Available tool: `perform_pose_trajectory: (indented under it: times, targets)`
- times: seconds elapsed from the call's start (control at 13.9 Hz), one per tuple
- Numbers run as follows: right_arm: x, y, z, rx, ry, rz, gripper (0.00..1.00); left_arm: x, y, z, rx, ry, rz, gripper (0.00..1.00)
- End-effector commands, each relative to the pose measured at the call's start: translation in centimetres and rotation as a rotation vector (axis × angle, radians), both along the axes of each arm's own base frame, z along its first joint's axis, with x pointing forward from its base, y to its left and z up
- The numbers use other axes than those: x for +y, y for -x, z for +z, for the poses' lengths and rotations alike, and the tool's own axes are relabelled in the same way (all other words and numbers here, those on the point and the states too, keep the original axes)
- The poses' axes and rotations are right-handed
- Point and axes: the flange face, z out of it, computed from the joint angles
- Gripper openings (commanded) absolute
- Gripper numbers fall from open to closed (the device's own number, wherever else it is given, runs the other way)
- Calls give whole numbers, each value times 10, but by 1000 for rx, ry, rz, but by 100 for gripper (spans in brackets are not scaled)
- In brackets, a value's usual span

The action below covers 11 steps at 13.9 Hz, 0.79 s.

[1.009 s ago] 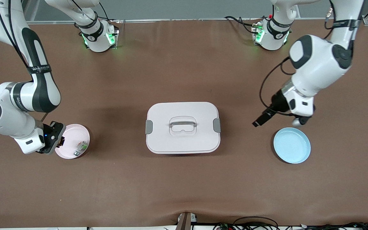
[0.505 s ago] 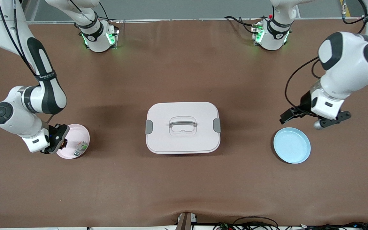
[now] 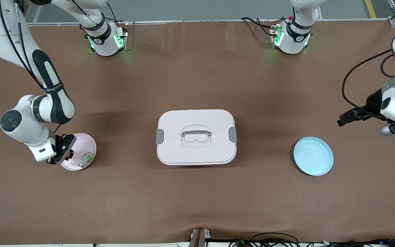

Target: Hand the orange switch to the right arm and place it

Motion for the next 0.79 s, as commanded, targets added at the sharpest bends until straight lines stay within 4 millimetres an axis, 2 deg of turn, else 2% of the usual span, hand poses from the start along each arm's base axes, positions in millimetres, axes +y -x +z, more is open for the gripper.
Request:
perform_pose_trajectory:
  times: [0.0, 0.22, 0.29, 0.36, 0.72]
  targets:
    - [2, 4, -13, 7, -28, -3, 0, -5, 6, 11, 2, -40, -40, 100]
    - [16, 4, -17, 10, -43, 16, 0, 4, 11, 15, 16, -48, -83, 100]
    - [18, 4, -19, 13, -44, 19, 0, 21, 13, 17, 22, -51, -98, 100]
    - [20, 5, -21, 16, -44, 22, 0, 29, 14, 17, 23, -52, -102, 100]
    - [20, 6, -28, 27, -45, 31, 0, 29, 14, 15, 27, -49, -95, 100]
